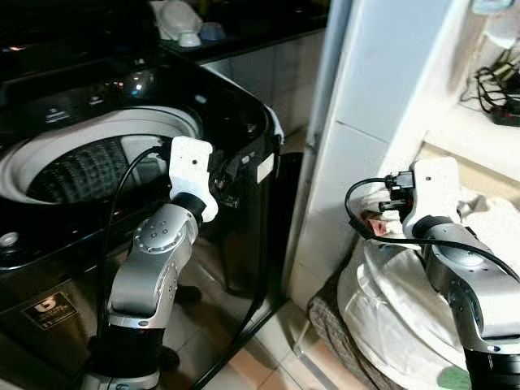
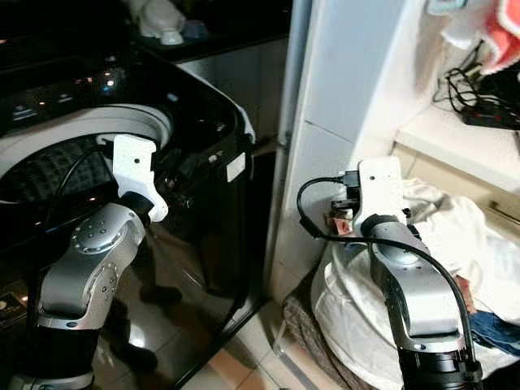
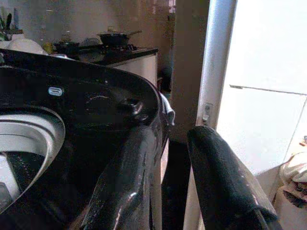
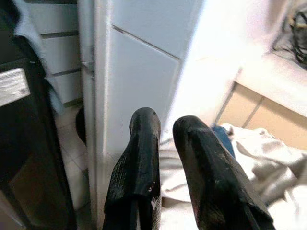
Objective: Clothes washing
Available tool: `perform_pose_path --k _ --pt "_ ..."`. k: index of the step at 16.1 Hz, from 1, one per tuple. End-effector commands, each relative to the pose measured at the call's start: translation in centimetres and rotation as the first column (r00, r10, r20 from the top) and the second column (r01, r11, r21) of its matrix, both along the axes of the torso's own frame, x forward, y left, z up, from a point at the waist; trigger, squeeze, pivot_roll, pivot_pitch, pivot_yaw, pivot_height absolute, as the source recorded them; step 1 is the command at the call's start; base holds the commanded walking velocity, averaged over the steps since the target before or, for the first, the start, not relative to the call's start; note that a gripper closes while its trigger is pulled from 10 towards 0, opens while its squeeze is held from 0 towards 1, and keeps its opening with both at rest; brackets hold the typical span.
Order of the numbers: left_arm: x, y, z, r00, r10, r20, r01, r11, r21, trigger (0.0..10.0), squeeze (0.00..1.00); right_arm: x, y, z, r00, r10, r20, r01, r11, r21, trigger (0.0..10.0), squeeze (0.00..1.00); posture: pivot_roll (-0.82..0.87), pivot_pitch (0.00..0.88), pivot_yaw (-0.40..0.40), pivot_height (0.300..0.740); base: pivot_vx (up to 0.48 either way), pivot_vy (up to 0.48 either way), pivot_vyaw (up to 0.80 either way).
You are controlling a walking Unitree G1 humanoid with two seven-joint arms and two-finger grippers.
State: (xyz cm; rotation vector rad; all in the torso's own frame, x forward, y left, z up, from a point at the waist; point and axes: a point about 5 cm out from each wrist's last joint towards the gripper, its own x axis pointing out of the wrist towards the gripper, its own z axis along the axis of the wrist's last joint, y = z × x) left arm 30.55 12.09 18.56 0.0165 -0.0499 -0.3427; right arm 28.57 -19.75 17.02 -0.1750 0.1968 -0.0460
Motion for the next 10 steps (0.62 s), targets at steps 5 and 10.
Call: perform_pose_path --k 5,10 --pt "0.4 0.0 -0.1 1.0 0.016 -0.006 -0.016 1.0 0.01 10.0 0.0 0.0 -0.3 0.1 0.999 -0.043 -0.027 0.046 0.994 0.095 10.0 0.0 -0.06 0.0 -0.006 0.74 0.0 -0.192 -0.15" --pt "1.2 0.6 -0.3 0.996 0.061 -0.061 -0.061 0.998 0.002 10.0 0.0 -0.1 0.4 0.2 0.997 -0.059 -0.043 0.065 0.987 0.149 10.0 0.0 -0.07 0.0 0.0 0.74 0.0 -0.101 -0.76"
